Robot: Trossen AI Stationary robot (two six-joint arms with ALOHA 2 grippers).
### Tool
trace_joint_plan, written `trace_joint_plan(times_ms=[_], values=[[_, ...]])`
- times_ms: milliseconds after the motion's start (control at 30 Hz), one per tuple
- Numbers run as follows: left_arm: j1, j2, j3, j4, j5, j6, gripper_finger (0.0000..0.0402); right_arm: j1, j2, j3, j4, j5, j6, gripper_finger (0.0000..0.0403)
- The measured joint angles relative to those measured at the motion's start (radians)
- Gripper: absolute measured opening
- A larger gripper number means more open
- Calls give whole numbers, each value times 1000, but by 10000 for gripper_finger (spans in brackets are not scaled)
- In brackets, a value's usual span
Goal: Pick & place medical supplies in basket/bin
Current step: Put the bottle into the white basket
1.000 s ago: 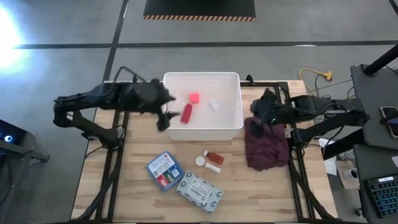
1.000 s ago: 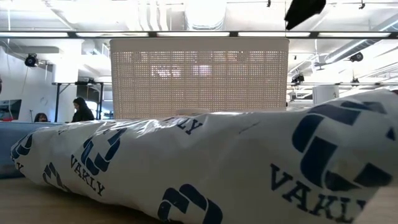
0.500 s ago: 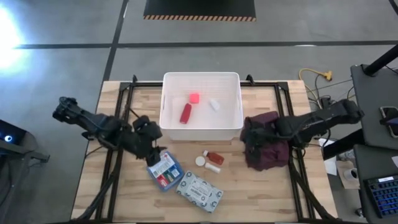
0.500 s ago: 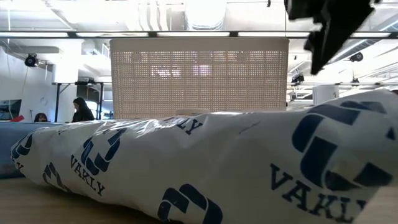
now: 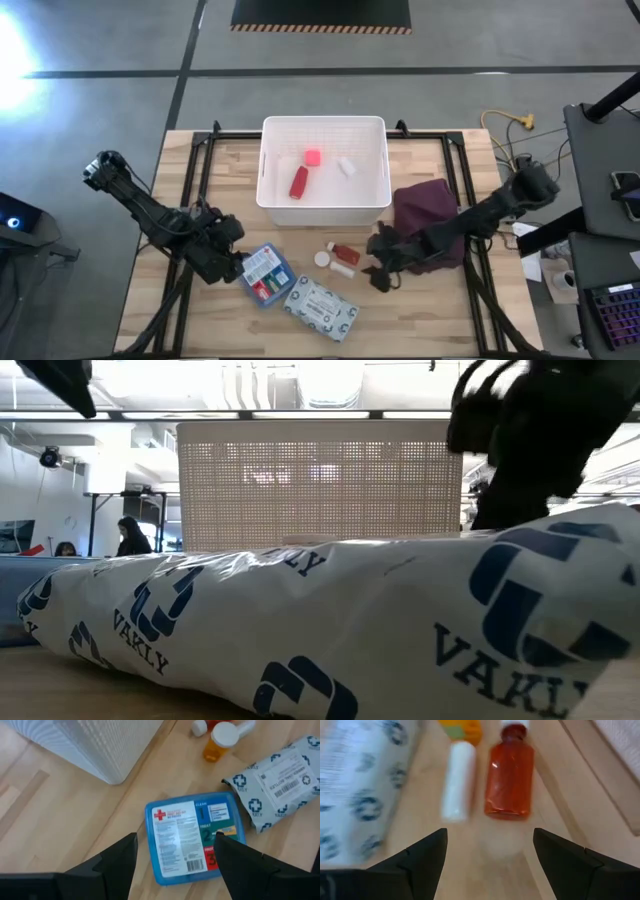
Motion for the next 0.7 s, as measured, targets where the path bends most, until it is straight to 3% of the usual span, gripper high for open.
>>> trace_joint_plan(times_ms=[200,500,700], values=[[0,-71,-36,0,24,-3,242,6,152,55,49,111,43,285],[0,-169,-48,-79,20,-3,242,6,235,94,63,256,130,285],[0,-181,-48,-105,19,-3,242,-5,300,101,149,266,149,284]])
